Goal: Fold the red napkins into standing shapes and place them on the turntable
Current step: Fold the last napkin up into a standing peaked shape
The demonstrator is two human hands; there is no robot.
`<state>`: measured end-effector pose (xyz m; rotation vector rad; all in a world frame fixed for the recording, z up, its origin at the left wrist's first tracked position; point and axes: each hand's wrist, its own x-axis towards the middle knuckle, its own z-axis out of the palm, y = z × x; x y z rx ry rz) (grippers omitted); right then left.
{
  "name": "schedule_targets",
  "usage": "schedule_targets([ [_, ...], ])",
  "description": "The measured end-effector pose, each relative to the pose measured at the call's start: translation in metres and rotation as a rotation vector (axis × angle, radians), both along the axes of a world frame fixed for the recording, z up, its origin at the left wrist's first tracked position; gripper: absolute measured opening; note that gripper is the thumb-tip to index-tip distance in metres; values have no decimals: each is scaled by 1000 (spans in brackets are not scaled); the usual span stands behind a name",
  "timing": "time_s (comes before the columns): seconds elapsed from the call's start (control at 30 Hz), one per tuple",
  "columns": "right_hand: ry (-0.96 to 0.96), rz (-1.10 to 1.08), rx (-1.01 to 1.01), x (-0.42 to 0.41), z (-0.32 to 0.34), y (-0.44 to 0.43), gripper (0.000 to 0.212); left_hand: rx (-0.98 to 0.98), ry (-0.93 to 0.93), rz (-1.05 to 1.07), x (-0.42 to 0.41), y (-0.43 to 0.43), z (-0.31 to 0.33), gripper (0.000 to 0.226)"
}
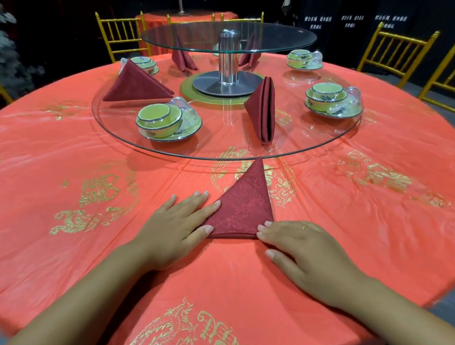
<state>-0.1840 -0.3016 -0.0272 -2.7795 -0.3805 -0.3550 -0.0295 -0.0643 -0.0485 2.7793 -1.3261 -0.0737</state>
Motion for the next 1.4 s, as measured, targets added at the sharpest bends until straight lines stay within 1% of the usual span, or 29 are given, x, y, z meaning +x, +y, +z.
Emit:
schedule_targets([
  [0.13, -45, -70, 72, 14, 5, 4, 16, 12, 97, 33, 1, -4, 8, 53],
  [0.17, -33, -104, 98, 19, 7, 5, 11, 10, 101, 47, 1, -6, 12, 53],
  [0.23, 21, -190, 192, 29, 10, 7, 7, -19, 38, 60, 0, -11, 19, 56],
  [0.27, 39, -242, 206, 33, 11, 8, 9, -42, 2, 69, -2, -13, 23, 63],
  [0.33, 64, -384, 74, 39, 11, 9, 24, -71, -21, 88, -6, -16, 29, 73],
  [0.4, 141, -513, -65, 44, 11, 7, 39, -81, 14, 104, -10, -19, 29, 72],
  [0.43, 188, -539, -77, 46, 13, 6, 43, -86, 41, 115, -11, -21, 29, 72],
  [0.53, 295, -521, 42, 53, 15, 3, 42, -91, 169, 182, -15, -26, 35, 70],
  [0.63, 363, -496, 177, 59, 20, -1, 44, -101, 268, 191, -18, -30, 42, 44],
  [0.67, 376, -500, 227, 61, 23, -4, 41, -145, 312, 175, -20, -31, 43, 35],
  [0.7, 385, -507, 286, 62, 26, -7, 37, -206, 397, 167, -23, -32, 45, 30],
  [0.77, 378, -504, 450, 64, 33, -14, 27, -327, 650, 196, -34, -35, 50, 40],
  [0.83, 303, -475, 661, 65, 39, -18, 20, -390, 923, 198, -46, -40, 52, 35],
  [0.87, 243, -454, 739, 66, 44, -18, 20, -410, 1010, 155, -51, -42, 52, 28],
  [0.9, 179, -424, 781, 66, 49, -18, 23, -448, 1052, 107, -56, -45, 53, 22],
  [0.93, 117, -381, 795, 66, 55, -17, 26, -522, 1026, 61, -59, -48, 53, 20],
  [0.97, 52, -327, 785, 65, 62, -16, 27, -629, 883, 31, -60, -51, 53, 23],
  [1.0, -11, -271, 743, 64, 69, -15, 26, -743, 636, 8, -59, -54, 54, 26],
  [1.03, -61, -216, 676, 63, 75, -14, 24, -832, 337, 0, -57, -56, 56, 29],
  [1.07, -92, -159, 610, 62, 80, -13, 23, -891, 83, 11, -53, -57, 60, 33],
  [1.1, -104, -100, 562, 61, 84, -13, 23, -918, -79, 34, -49, -58, 63, 39],
  [1.13, -103, -44, 537, 60, 85, -12, 22, -924, -144, 50, -43, -59, 66, 46],
  [1.17, -93, 0, 529, 59, 84, -11, 22, -905, -146, 55, -37, -59, 67, 55],
  [1.2, -78, 27, 530, 59, 82, -10, 21, -862, -92, 46, -31, -59, 66, 63],
  [1.23, -64, 40, 535, 59, 78, -9, 21, -806, -1, 25, -26, -60, 63, 67],
  [1.27, -49, 44, 537, 59, 74, -8, 22, -753, 105, 4, -22, -60, 59, 64],
  [1.3, -36, 39, 540, 59, 69, -7, 23, -723, 212, 2, -19, -62, 54, 55],
  [1.37, -34, 3, 558, 59, 59, -6, 22, -711, 367, 40, -18, -64, 45, 28],
  [1.4, -49, -25, 567, 60, 54, -5, 22, -727, 410, 63, -18, -65, 42, 22],
])
